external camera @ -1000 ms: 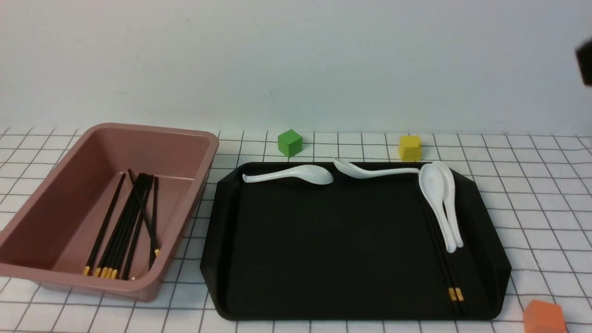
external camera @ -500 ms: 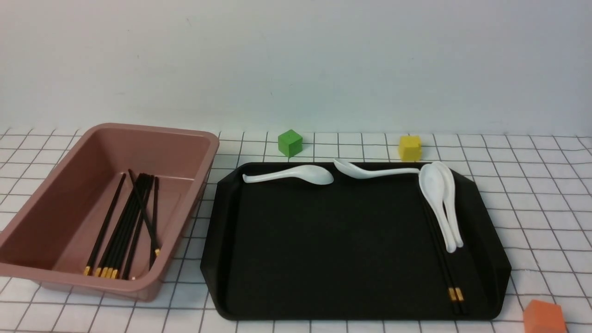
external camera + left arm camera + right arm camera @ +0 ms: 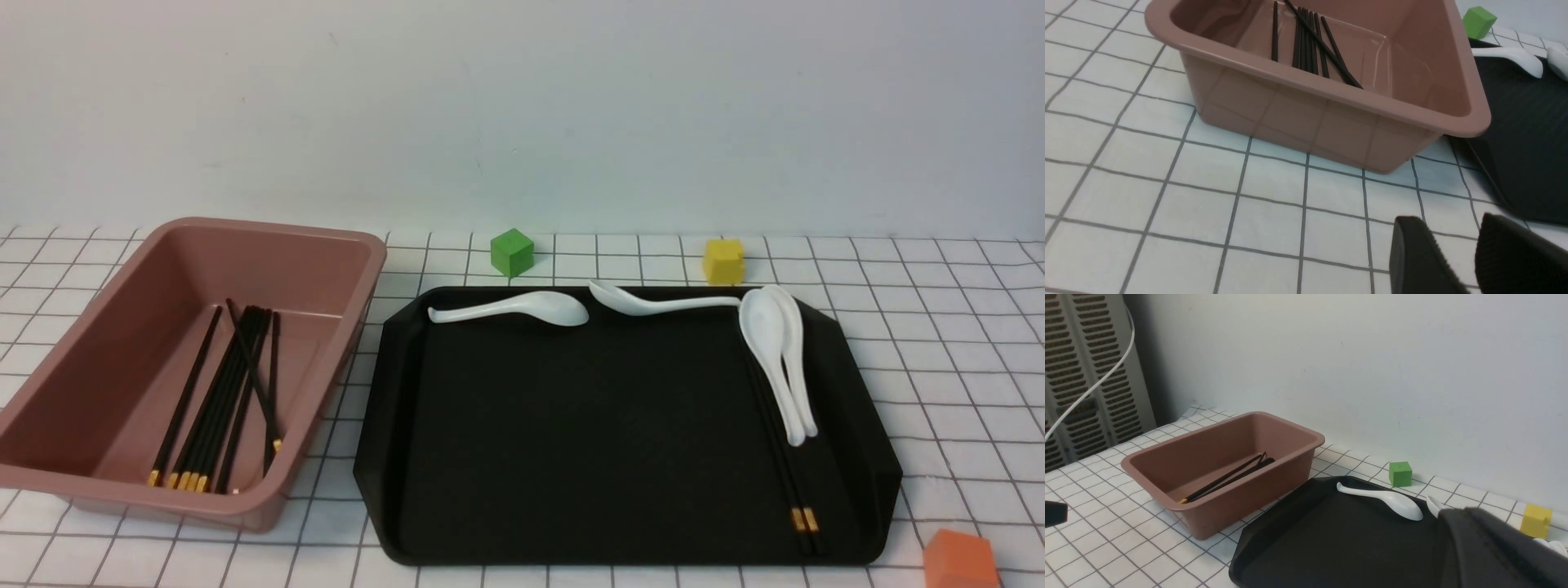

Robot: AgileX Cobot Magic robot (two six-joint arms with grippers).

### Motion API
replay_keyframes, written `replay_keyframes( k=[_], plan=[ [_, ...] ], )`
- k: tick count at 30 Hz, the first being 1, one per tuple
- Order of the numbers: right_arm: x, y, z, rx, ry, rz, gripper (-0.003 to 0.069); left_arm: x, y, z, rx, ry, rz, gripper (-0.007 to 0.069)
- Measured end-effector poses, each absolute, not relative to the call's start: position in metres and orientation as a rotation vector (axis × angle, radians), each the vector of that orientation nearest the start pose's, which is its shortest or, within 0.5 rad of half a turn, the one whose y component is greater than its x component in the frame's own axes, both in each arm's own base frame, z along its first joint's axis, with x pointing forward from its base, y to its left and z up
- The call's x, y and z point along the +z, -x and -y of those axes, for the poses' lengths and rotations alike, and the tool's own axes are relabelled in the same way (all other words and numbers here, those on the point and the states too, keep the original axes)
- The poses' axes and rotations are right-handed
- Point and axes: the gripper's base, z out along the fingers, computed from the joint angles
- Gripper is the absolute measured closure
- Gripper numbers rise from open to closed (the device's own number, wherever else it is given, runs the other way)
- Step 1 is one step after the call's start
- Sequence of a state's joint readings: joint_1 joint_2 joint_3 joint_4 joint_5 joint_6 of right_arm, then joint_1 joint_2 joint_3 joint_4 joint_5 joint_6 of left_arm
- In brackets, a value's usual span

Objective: On white black tablecloth take chopsticks from black tray and put them in box.

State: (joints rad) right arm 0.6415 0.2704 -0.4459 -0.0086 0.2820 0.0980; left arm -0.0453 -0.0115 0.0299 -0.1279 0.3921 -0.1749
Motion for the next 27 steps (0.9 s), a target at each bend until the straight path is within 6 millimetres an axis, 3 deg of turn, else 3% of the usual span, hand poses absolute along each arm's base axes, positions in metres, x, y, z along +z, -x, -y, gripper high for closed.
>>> replay_keyframes(
  k=[12, 16, 22, 27],
  plan=[
    [0.319, -0.053, -0.039, 0.561, 0.442, -1.562, 0.0646, 0.169, -0.052, 0.007, -0.277, 0.202, -1.890, 0.0386],
    [0.309, -0.051, -0.035, 0.536, 0.417, -1.558, 0.0641, 0.169, -0.052, 0.007, -0.277, 0.202, -1.890, 0.0386],
    [0.268, -0.052, -0.023, 0.382, 0.268, -1.603, 0.0638, 0.169, -0.052, 0.007, -0.277, 0.202, -1.890, 0.0386],
    [0.220, -0.053, -0.011, 0.226, 0.104, -1.675, 0.0636, 0.169, -0.052, 0.007, -0.277, 0.202, -1.890, 0.0386]
  ],
)
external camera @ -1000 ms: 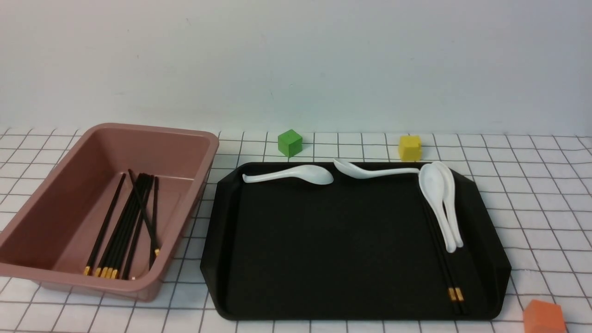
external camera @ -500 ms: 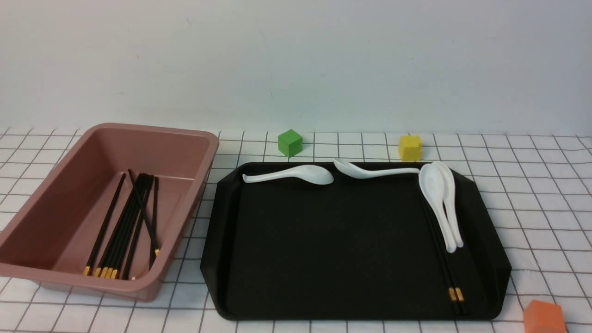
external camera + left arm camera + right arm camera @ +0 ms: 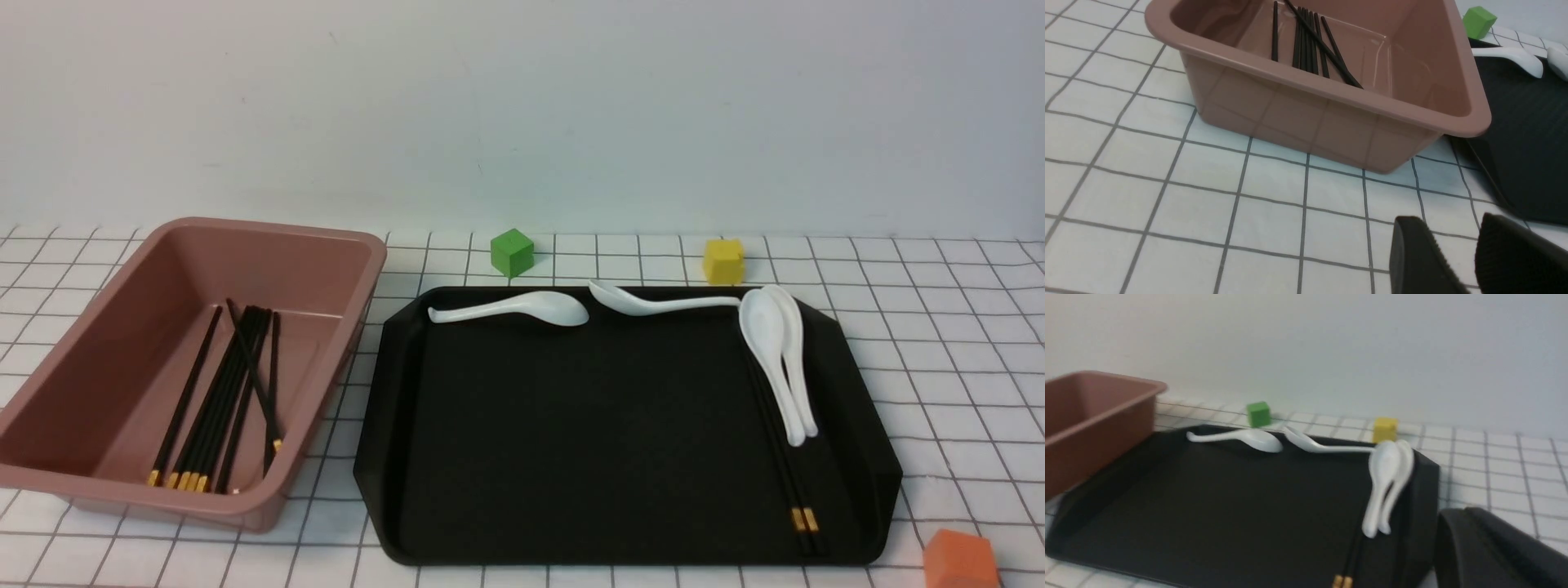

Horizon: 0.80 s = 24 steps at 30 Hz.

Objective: On white black tablecloth take chopsticks from black tray and put them in box.

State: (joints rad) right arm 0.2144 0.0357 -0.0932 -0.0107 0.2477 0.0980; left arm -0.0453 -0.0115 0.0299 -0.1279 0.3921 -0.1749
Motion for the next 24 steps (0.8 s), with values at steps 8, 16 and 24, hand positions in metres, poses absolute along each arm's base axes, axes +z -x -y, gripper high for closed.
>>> replay_keyframes(
  k=[8, 16, 24],
  plan=[
    [0.181, -0.055, -0.003, 0.142, -0.080, -1.770, 0.0626, 0.169, -0.052, 0.007, -0.277, 0.202, -1.890, 0.0386],
    [0.175, -0.053, -0.002, 0.103, -0.081, -1.855, 0.0619, 0.169, -0.052, 0.007, -0.277, 0.202, -1.890, 0.0386],
    [0.175, -0.053, -0.002, 0.102, -0.085, -1.857, 0.0610, 0.169, -0.052, 0.007, -0.277, 0.202, -1.890, 0.0386]
  ],
)
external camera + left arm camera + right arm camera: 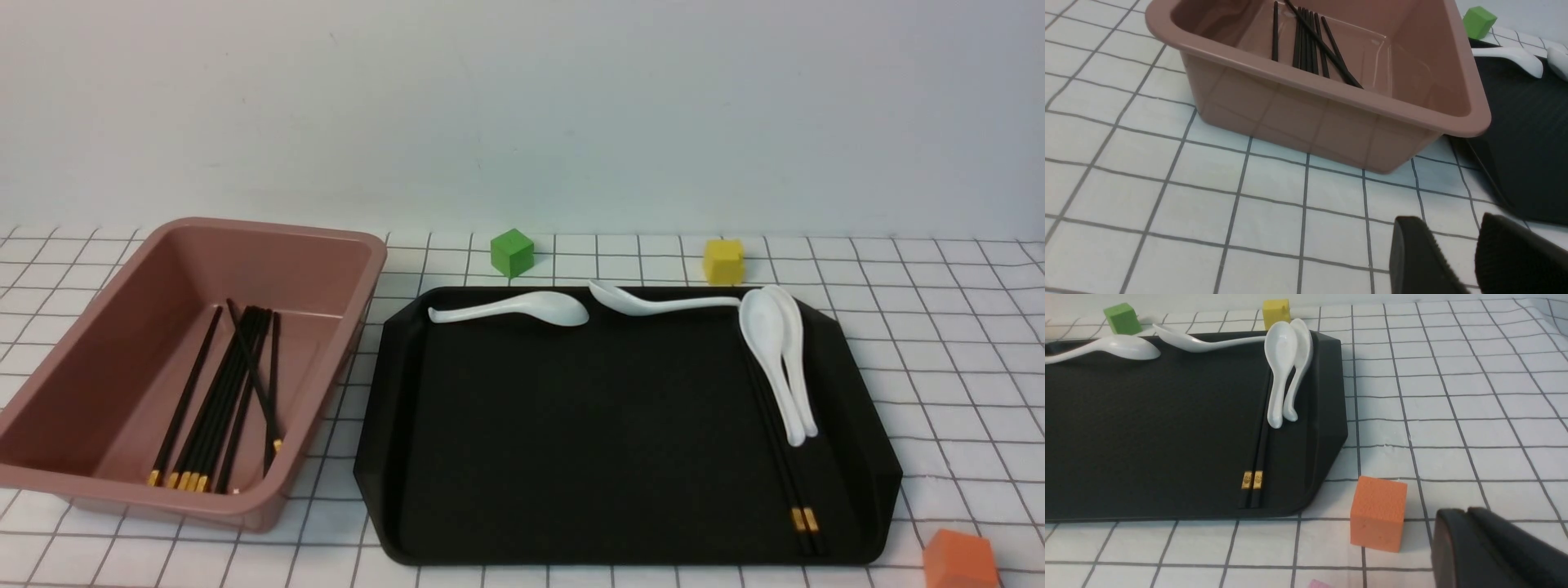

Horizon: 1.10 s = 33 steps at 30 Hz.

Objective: On white black tablecloth take chopsticks from black tray and put them in box.

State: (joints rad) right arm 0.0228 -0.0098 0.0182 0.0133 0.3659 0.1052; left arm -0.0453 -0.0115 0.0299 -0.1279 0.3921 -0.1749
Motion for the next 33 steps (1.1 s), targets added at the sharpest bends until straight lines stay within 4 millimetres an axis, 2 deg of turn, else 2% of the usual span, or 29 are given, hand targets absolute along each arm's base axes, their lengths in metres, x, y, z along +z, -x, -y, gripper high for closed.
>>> replay_keyframes(
  k=[33],
  plan=[
    [0.1745, -0.0527, -0.0016, 0.103, -0.086, -1.859, 0.0566, 0.1688, -0.0518, 0.0068, -0.277, 0.202, -1.890, 0.0386]
  ],
)
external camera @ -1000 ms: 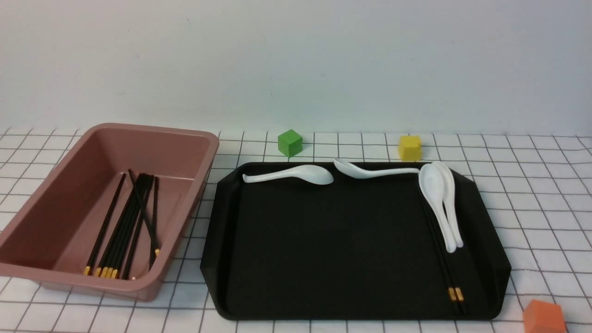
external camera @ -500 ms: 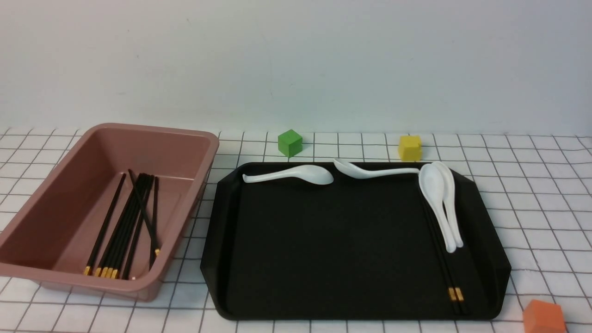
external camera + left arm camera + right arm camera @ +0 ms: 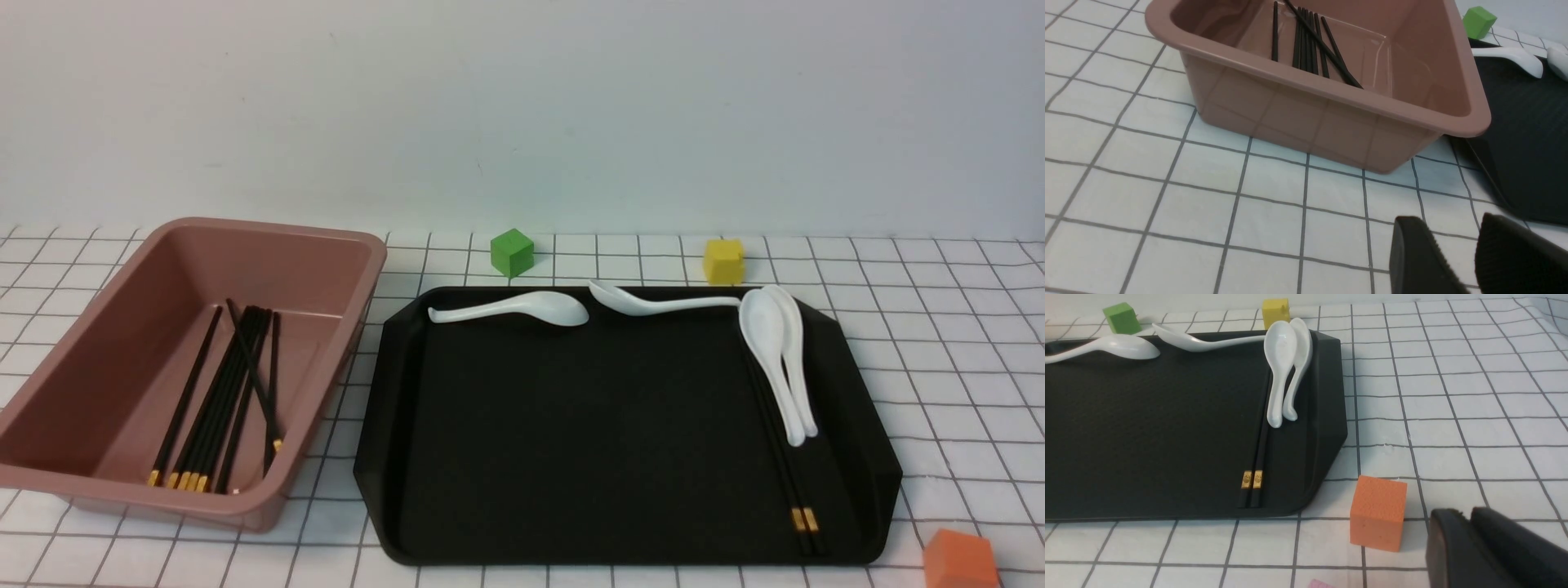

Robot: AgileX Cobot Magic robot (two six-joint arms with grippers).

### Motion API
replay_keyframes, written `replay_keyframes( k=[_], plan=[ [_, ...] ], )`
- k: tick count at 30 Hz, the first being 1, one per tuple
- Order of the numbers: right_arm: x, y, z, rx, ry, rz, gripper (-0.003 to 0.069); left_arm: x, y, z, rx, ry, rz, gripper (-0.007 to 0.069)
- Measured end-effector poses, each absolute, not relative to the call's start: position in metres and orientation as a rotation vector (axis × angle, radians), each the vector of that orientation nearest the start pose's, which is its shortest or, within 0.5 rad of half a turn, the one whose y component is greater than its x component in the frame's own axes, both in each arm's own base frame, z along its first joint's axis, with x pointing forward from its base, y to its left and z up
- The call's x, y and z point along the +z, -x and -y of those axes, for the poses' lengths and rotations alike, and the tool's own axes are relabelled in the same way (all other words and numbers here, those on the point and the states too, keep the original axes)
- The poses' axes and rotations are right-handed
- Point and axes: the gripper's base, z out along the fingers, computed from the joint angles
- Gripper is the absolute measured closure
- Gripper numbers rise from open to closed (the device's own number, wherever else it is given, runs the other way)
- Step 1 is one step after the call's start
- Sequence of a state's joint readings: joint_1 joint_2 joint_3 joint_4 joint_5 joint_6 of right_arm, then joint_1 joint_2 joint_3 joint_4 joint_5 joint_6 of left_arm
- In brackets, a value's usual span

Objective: On white black tablecloth take chopsticks from black tray and put them in box.

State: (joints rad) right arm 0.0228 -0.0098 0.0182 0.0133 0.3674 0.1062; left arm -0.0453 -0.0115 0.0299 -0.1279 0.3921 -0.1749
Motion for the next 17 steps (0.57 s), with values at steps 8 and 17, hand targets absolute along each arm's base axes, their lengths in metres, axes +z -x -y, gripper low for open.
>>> replay_keyframes(
  k=[8, 17],
  plan=[
    [0.1745, -0.0527, -0.0016, 0.103, -0.086, -1.859, 0.0554, 0.1688, -0.0518, 0.0068, -0.277, 0.202, -1.890, 0.0386],
    [0.1745, -0.0527, -0.0016, 0.103, -0.086, -1.859, 0.0544, 0.1688, -0.0518, 0.0068, -0.277, 0.202, -1.890, 0.0386]
  ],
)
